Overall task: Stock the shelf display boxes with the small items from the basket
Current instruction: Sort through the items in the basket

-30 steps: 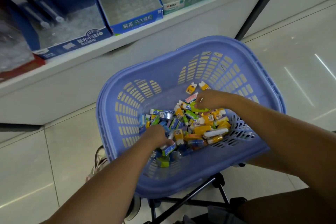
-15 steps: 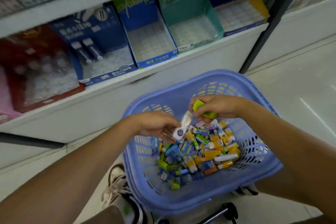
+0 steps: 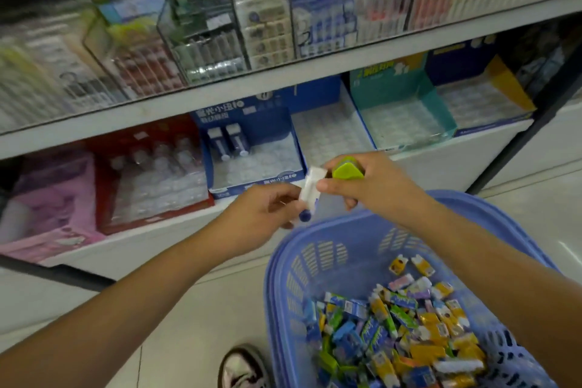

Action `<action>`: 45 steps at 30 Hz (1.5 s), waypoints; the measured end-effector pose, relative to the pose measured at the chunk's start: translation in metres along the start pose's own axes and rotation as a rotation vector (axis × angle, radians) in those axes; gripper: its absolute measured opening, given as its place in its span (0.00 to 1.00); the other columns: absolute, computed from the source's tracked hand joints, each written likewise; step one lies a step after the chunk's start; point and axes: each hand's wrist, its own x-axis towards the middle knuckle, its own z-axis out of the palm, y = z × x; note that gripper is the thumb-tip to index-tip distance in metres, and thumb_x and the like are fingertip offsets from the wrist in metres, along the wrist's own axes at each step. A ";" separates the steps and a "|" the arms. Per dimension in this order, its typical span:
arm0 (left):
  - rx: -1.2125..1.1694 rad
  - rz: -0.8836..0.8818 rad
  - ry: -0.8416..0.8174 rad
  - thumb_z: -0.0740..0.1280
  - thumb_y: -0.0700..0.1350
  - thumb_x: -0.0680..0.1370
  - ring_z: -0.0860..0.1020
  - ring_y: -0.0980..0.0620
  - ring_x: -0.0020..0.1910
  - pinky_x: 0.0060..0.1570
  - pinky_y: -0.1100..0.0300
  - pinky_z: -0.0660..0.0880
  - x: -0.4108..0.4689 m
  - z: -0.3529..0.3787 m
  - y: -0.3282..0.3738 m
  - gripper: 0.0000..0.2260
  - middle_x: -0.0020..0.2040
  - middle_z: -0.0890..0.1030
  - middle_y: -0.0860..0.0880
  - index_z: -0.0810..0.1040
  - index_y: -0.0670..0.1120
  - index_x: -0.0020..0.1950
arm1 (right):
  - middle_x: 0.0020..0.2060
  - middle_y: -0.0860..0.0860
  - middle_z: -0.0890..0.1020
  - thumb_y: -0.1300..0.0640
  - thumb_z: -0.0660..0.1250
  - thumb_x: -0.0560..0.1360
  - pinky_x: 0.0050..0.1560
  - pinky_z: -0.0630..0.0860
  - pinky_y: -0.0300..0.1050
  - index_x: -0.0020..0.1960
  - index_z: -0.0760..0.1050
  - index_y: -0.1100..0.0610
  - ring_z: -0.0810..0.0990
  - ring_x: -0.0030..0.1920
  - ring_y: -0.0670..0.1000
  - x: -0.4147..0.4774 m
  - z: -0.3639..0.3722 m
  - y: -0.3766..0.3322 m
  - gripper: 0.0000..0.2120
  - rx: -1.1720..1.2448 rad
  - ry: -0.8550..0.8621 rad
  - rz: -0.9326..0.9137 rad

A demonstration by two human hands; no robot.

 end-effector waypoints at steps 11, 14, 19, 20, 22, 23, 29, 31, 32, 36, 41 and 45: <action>0.842 -0.002 0.173 0.56 0.54 0.81 0.50 0.50 0.77 0.73 0.60 0.48 0.030 -0.023 -0.075 0.31 0.79 0.50 0.48 0.47 0.45 0.78 | 0.50 0.56 0.83 0.54 0.67 0.75 0.51 0.75 0.49 0.52 0.80 0.58 0.80 0.51 0.56 0.139 0.060 -0.014 0.10 -0.633 0.295 -0.364; 0.865 0.007 0.203 0.55 0.56 0.81 0.49 0.49 0.77 0.73 0.59 0.47 0.031 -0.019 -0.078 0.31 0.79 0.49 0.48 0.46 0.45 0.78 | 0.49 0.57 0.83 0.53 0.67 0.74 0.51 0.75 0.49 0.52 0.79 0.60 0.79 0.51 0.57 0.150 0.061 -0.010 0.12 -0.686 0.250 -0.312; 0.869 0.003 0.281 0.51 0.52 0.83 0.51 0.50 0.77 0.74 0.59 0.48 0.034 -0.015 -0.078 0.26 0.79 0.51 0.48 0.48 0.45 0.78 | 0.47 0.55 0.81 0.54 0.66 0.75 0.50 0.74 0.46 0.49 0.78 0.61 0.78 0.50 0.55 0.161 0.056 -0.024 0.10 -0.918 0.037 -0.252; 0.874 0.001 0.302 0.50 0.50 0.83 0.51 0.51 0.77 0.73 0.60 0.48 0.036 -0.014 -0.078 0.25 0.79 0.51 0.49 0.48 0.45 0.78 | 0.42 0.54 0.79 0.55 0.66 0.75 0.45 0.73 0.44 0.44 0.76 0.62 0.77 0.46 0.54 0.164 0.056 -0.027 0.09 -0.944 0.011 -0.219; 0.908 -0.002 0.332 0.49 0.47 0.84 0.52 0.51 0.77 0.73 0.61 0.50 0.039 -0.014 -0.079 0.23 0.79 0.51 0.49 0.48 0.46 0.78 | 0.32 0.51 0.71 0.57 0.66 0.75 0.38 0.66 0.41 0.33 0.66 0.58 0.73 0.41 0.52 0.168 0.058 -0.034 0.15 -0.939 -0.024 -0.141; 0.927 -0.003 0.338 0.50 0.46 0.84 0.52 0.51 0.77 0.73 0.61 0.51 0.042 -0.014 -0.079 0.23 0.79 0.51 0.49 0.48 0.46 0.78 | 0.31 0.50 0.68 0.58 0.66 0.75 0.34 0.64 0.41 0.31 0.62 0.56 0.72 0.40 0.52 0.169 0.059 -0.037 0.18 -0.932 -0.041 -0.114; 0.908 -0.037 0.310 0.51 0.47 0.84 0.55 0.52 0.76 0.71 0.60 0.59 0.045 -0.017 -0.067 0.22 0.78 0.54 0.49 0.53 0.45 0.78 | 0.42 0.53 0.80 0.54 0.67 0.75 0.44 0.74 0.43 0.41 0.77 0.59 0.78 0.44 0.49 0.151 0.046 -0.038 0.08 -0.731 0.033 -0.105; 0.782 -0.011 0.354 0.54 0.49 0.83 0.62 0.50 0.74 0.67 0.59 0.64 0.039 -0.019 -0.058 0.22 0.76 0.61 0.48 0.60 0.44 0.75 | 0.35 0.49 0.82 0.56 0.67 0.75 0.39 0.75 0.44 0.44 0.79 0.58 0.78 0.32 0.42 0.133 0.040 -0.034 0.06 -0.220 0.134 -0.003; 0.685 0.048 0.413 0.57 0.49 0.82 0.68 0.49 0.70 0.63 0.59 0.67 0.036 -0.019 -0.053 0.20 0.73 0.67 0.47 0.66 0.44 0.72 | 0.31 0.48 0.83 0.56 0.66 0.77 0.37 0.75 0.43 0.44 0.78 0.58 0.77 0.28 0.42 0.123 0.034 -0.030 0.06 0.090 0.134 0.061; 0.083 0.093 0.438 0.65 0.49 0.78 0.79 0.59 0.44 0.45 0.66 0.75 0.041 -0.007 -0.011 0.06 0.47 0.82 0.54 0.79 0.49 0.50 | 0.49 0.53 0.85 0.46 0.57 0.79 0.56 0.77 0.46 0.55 0.78 0.58 0.82 0.51 0.51 0.089 0.008 -0.001 0.18 0.528 -0.067 0.153; -0.668 -0.105 0.069 0.64 0.47 0.79 0.82 0.55 0.37 0.39 0.64 0.80 0.066 0.020 0.035 0.10 0.41 0.84 0.46 0.80 0.41 0.49 | 0.55 0.49 0.83 0.37 0.58 0.73 0.54 0.80 0.46 0.57 0.79 0.52 0.82 0.56 0.51 0.063 -0.008 0.005 0.23 0.592 -0.149 0.123; -0.855 -0.145 0.028 0.61 0.46 0.80 0.77 0.57 0.30 0.34 0.65 0.78 0.078 0.029 0.040 0.11 0.36 0.80 0.47 0.80 0.41 0.46 | 0.44 0.52 0.79 0.43 0.65 0.70 0.51 0.72 0.46 0.57 0.79 0.51 0.76 0.45 0.51 0.057 -0.034 0.010 0.20 0.410 -0.089 0.013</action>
